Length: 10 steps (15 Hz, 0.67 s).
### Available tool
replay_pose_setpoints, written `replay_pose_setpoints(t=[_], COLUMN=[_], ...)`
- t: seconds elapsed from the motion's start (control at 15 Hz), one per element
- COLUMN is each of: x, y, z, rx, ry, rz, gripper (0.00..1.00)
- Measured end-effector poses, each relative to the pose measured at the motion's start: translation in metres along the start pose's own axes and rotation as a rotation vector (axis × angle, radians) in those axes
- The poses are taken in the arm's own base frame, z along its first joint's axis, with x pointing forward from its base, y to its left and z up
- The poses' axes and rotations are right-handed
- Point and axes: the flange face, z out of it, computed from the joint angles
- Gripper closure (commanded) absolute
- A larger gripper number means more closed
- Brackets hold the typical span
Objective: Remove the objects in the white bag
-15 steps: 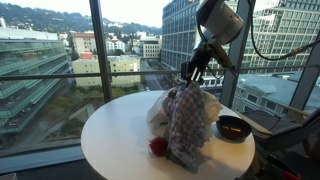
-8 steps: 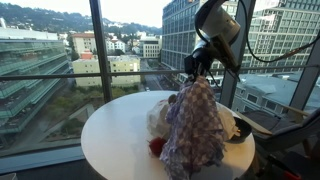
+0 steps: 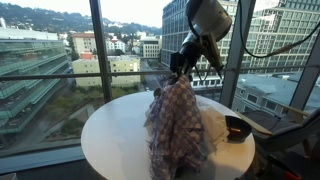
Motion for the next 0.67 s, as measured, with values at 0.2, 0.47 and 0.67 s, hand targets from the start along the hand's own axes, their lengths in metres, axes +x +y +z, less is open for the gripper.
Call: replay_pose_setpoints(t=[0.2, 0.47, 0.67], x=[0.018, 0.05, 0.082], y=[-0.022, -0.027, 0.002], z=[0.003, 0.013, 0.025], rx=[-0.015, -0.128, -0.259], ry=[0.045, 0.115, 0.17], rz=[-0.079, -0.199, -0.252], gripper=[0.95, 0.96, 0.96])
